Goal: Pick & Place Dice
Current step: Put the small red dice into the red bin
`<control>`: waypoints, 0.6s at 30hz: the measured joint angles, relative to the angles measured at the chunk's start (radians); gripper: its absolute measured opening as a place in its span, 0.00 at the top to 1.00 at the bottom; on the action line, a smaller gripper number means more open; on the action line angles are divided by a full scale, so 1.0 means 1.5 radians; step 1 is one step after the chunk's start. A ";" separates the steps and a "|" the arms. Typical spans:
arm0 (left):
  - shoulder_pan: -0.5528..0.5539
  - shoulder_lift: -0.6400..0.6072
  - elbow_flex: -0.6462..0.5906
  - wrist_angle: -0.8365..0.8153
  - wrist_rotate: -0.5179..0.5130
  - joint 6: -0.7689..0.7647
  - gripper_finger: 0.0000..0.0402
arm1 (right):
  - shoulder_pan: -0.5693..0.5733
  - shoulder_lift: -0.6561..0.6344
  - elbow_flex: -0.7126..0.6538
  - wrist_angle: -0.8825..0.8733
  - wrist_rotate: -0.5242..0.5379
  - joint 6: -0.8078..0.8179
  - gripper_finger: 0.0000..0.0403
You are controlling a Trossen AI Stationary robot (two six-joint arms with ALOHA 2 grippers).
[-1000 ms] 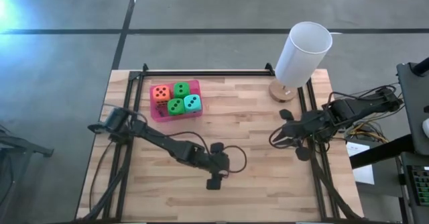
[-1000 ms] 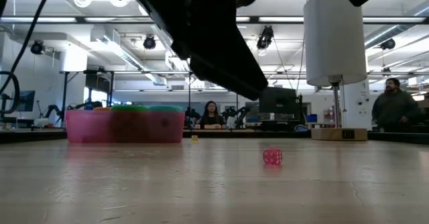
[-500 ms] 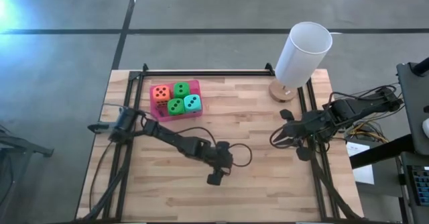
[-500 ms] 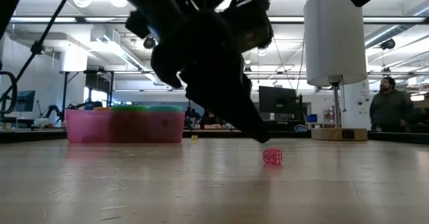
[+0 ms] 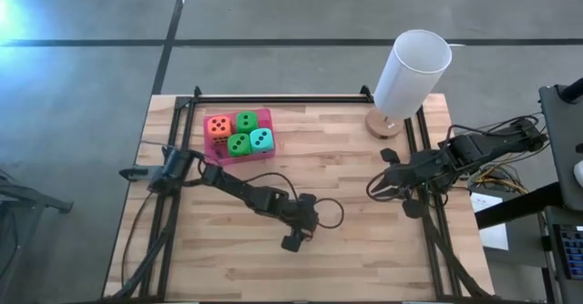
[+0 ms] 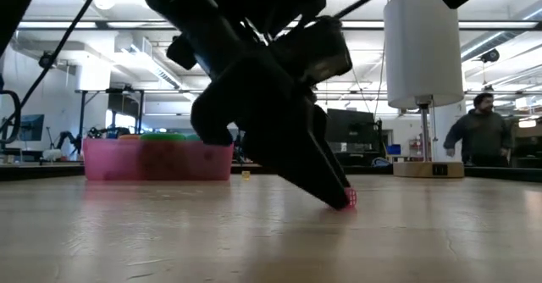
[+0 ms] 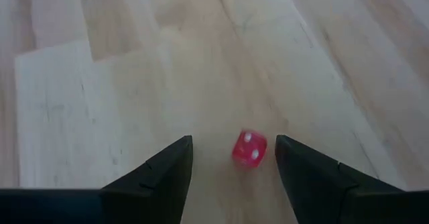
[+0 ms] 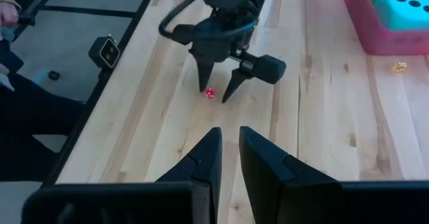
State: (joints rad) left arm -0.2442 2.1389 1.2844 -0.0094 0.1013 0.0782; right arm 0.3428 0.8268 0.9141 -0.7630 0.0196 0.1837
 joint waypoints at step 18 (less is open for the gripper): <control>-0.001 0.007 -0.001 0.021 0.003 -0.040 0.42 | 0.000 0.000 0.000 -0.002 0.000 0.035 0.87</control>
State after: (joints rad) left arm -0.2451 2.1498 1.2834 0.0227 0.1051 0.0181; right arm 0.3424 0.8265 0.9138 -0.7660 0.0196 0.2363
